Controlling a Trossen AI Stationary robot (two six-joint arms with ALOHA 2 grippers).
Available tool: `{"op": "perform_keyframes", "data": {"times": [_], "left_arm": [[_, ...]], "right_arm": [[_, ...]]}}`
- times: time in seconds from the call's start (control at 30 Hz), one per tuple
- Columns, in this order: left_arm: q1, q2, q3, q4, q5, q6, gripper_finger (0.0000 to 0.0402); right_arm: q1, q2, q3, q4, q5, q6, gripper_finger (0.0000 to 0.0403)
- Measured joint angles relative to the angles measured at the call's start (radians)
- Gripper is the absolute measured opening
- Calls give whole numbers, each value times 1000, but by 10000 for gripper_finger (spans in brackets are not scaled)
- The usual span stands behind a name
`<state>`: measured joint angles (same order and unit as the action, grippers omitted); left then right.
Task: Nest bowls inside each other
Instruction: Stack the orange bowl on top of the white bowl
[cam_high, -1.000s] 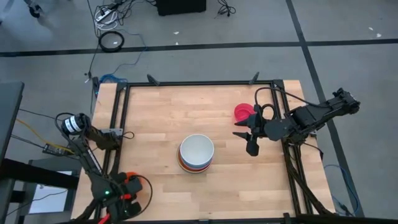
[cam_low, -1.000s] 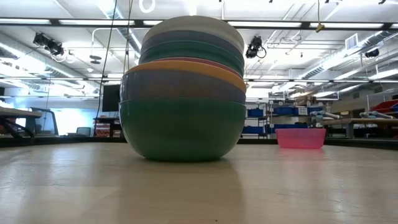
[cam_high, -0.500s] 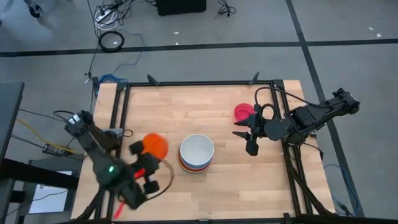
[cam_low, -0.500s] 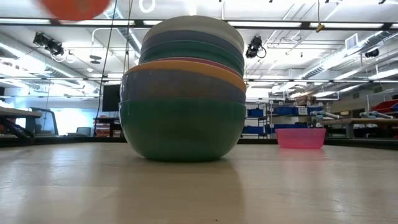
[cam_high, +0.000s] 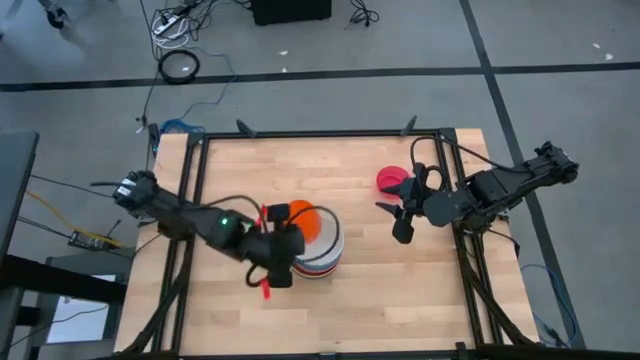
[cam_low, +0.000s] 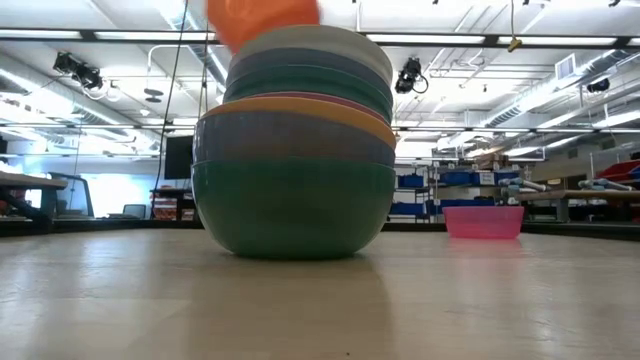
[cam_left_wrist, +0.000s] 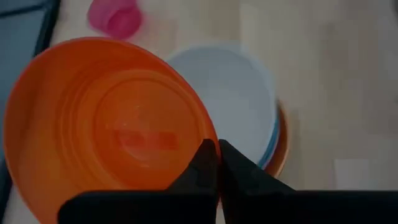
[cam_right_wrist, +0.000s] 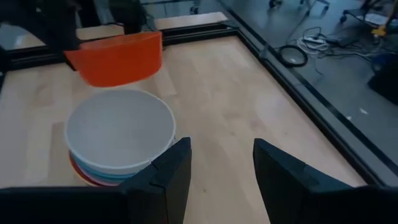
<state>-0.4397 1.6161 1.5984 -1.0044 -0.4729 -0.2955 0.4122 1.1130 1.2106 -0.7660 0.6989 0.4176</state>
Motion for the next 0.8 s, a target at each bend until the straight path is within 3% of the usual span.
{"op": "perform_keyframes", "data": {"times": [0.4, 0.8], "left_arm": [[105, 77, -2, 83, 348, 59, 5], [136, 156, -2, 103, 369, 108, 23]], "right_arm": [[-38, 2, 0, -49, 46, 80, 160], [-144, 25, -81, -119, 38, 146, 160]]}}
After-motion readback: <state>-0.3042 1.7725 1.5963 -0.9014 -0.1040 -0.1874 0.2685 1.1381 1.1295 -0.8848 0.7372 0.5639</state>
